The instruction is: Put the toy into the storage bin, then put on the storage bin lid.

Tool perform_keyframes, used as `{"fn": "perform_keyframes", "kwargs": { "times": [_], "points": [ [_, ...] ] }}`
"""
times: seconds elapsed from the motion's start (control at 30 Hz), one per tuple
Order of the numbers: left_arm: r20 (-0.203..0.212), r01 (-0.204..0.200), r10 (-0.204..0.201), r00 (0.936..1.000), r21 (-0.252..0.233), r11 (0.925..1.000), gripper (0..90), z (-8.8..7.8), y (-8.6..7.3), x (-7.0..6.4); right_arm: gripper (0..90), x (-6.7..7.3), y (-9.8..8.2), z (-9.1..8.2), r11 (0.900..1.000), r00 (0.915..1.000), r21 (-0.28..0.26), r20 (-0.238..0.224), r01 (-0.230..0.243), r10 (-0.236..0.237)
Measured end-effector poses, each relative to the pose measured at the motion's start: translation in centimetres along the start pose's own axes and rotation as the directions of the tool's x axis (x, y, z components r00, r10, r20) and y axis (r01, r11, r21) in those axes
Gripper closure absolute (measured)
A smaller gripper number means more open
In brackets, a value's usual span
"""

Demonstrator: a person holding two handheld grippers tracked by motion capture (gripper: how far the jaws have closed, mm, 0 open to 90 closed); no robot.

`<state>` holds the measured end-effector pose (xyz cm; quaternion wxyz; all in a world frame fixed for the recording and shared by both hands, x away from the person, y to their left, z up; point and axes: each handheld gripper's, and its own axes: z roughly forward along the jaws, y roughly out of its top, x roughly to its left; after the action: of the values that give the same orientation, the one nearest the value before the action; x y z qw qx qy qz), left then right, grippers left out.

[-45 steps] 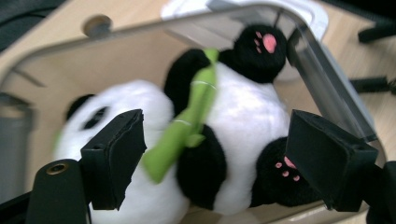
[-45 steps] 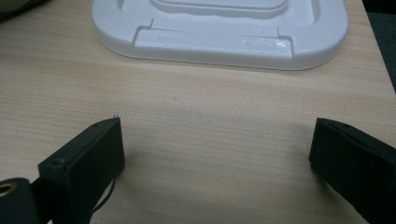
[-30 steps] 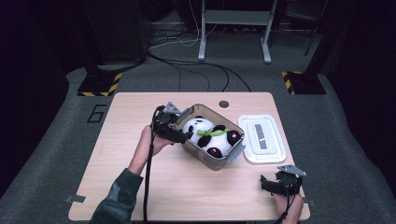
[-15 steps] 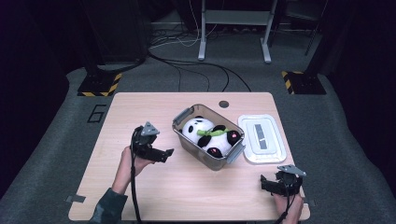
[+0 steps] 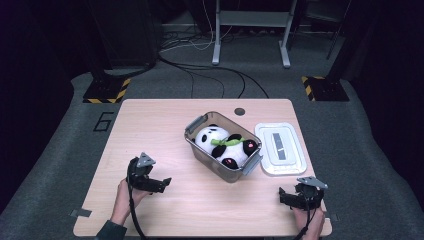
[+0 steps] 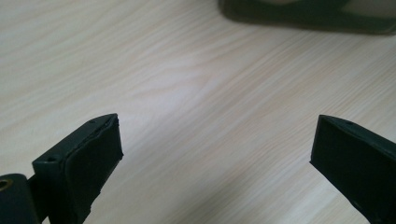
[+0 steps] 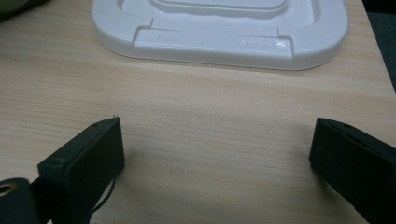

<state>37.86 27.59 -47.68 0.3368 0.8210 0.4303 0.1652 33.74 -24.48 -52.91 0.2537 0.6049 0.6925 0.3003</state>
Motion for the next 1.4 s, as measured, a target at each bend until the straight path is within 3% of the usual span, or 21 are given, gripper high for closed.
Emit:
{"fn": "perform_keyframes", "kwargs": {
  "times": [0.13,0.4,0.53,0.77,1.4],
  "points": [
    [-0.014,0.050,-0.050,0.9987,0.007,0.9987,0.0,0.7,-1.8,0.5,2.2,0.0,0.0,0.0,1.000,1.0000,0.000,0.001,-0.002,0.002],
    [-0.040,0.086,-0.087,0.9954,-0.017,0.9962,0.0,1.9,-4.1,1.1,2.2,0.0,0.0,0.0,1.000,1.0000,0.000,0.001,-0.002,0.002],
    [-0.054,0.104,-0.106,0.9929,-0.053,0.9932,0.0,2.4,-5.1,1.3,2.1,0.0,0.0,0.0,1.000,1.0000,0.000,0.001,-0.002,0.002],
    [-0.082,0.056,-0.058,0.9950,-0.026,0.9981,0.0,2.5,-5.1,1.2,2.5,0.1,0.0,0.0,1.000,1.0000,-0.001,0.005,0.003,-0.003],
    [-0.104,0.075,-0.078,0.9915,-0.033,0.9966,0.0,2.7,-4.9,0.9,0.0,-0.2,0.5,0.2,0.999,0.9985,0.002,-0.039,0.040,-0.040]
  ]
}}
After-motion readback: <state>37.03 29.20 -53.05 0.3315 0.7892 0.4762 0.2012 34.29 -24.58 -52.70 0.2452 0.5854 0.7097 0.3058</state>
